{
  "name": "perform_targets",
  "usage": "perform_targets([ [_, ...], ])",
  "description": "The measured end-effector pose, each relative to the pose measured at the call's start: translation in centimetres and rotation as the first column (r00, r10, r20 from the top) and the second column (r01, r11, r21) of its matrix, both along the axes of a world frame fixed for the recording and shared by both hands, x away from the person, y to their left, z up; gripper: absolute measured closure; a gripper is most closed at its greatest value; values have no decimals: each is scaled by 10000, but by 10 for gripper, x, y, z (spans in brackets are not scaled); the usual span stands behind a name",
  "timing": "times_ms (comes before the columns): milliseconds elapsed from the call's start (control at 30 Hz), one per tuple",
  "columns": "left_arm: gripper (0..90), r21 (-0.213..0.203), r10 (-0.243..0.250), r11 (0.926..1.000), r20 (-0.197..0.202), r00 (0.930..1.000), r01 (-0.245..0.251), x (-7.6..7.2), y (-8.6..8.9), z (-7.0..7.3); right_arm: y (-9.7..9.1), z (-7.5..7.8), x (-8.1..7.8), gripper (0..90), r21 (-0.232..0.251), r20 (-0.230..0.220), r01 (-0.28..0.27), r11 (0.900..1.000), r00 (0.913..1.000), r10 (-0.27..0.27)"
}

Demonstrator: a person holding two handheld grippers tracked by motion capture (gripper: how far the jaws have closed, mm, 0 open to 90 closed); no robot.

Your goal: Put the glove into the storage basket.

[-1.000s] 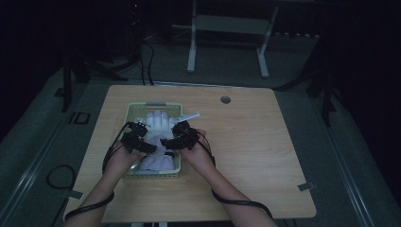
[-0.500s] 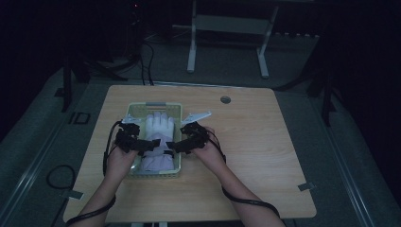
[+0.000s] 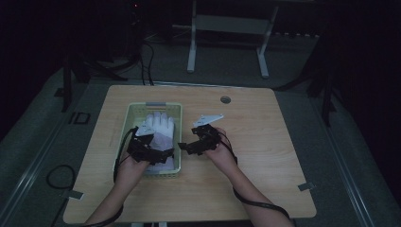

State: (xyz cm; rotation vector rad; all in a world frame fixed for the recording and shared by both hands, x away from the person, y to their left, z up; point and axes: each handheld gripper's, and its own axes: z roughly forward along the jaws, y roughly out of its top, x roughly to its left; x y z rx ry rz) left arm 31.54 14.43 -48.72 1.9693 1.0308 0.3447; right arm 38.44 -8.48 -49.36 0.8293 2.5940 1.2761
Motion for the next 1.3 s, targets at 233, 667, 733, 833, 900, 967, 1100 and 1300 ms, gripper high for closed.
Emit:
perform_targets([
  [233, 1, -16, -1001, 9950, 471, 9939, 1003, -14, -31, 11, -23, 1, -5, 144, -72, 236, 96, 9999, 9997, -94],
  [667, 1, -655, -2596, 9617, 938, 9612, 2661, -38, -84, 11, -77, -3, -17, 144, -272, 518, 352, 9990, 9981, -337],
  [733, 1, -647, -2781, 9566, 900, 9563, 2843, -39, -90, 8, -85, -6, -20, 144, -305, 531, 375, 9988, 9979, -359],
  [833, 1, -668, -3017, 9492, 826, 9498, 3074, -42, -100, 3, -94, -10, -25, 144, -223, 549, 354, 9991, 9979, -341],
  [900, 1, -609, -3156, 9453, 777, 9457, 3205, -44, -105, -1, -105, -14, -31, 144, -36, 606, 301, 9995, 9977, -298],
  [967, 1, -643, -3328, 9393, 694, 9404, 3372, -45, -111, -6, -113, -17, -35, 144, -48, 688, 239, 9997, 9974, -235],
  [1100, 2, -726, -3661, 9267, 491, 9293, 3688, -47, -125, -18, -128, -25, -44, 142, -121, 696, 188, 9997, 9974, -179],
  [1300, 2, -757, -4064, 9095, 458, 9126, 4088, -52, -143, -32, -147, -34, -49, 142, -62, 584, 455, 9989, 9973, -450],
])
